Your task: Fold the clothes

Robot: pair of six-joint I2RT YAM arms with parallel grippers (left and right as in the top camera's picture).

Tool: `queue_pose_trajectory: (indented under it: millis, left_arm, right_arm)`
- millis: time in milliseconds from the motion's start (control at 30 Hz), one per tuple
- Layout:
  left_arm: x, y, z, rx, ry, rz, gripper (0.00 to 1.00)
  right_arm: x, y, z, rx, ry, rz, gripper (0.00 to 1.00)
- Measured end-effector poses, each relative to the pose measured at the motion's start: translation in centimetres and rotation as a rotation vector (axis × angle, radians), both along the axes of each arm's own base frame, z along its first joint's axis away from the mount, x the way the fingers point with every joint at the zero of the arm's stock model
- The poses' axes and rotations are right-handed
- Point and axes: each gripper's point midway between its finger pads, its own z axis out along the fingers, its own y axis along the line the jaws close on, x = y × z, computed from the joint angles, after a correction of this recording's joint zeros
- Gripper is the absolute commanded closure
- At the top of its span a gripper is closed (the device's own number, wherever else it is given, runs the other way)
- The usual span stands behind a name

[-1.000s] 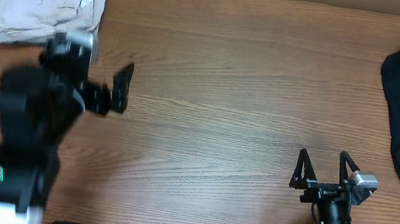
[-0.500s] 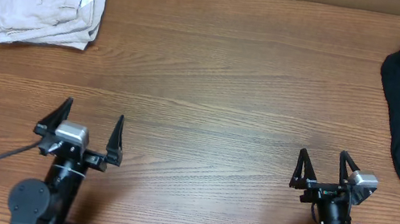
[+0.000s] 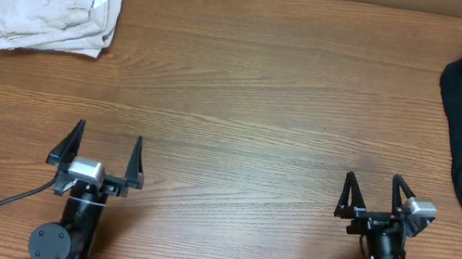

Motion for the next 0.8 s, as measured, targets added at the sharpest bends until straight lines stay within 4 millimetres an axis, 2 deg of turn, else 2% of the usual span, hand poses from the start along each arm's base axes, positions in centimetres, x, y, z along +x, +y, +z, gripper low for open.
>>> queue_pose_trajectory:
  millis: [133,333,800]
  left_arm:
    - [0.2,0.6,-1.0,-0.007,0.043,0.034,0.00]
    - [0.5,1.0,-6.9,-0.013,0.280,0.053,0.00]
    - [0.5,1.1,-6.9,-0.014,0.280,0.059,0.00]
  right_arm:
    - [0.0,0.0,0.0,0.000,-0.001,0.000,0.00]
    - [0.0,0.0,0.0,0.000,0.000,0.000,0.00]
    - [0.0,0.0,0.0,0.000,0.000,0.000,0.00]
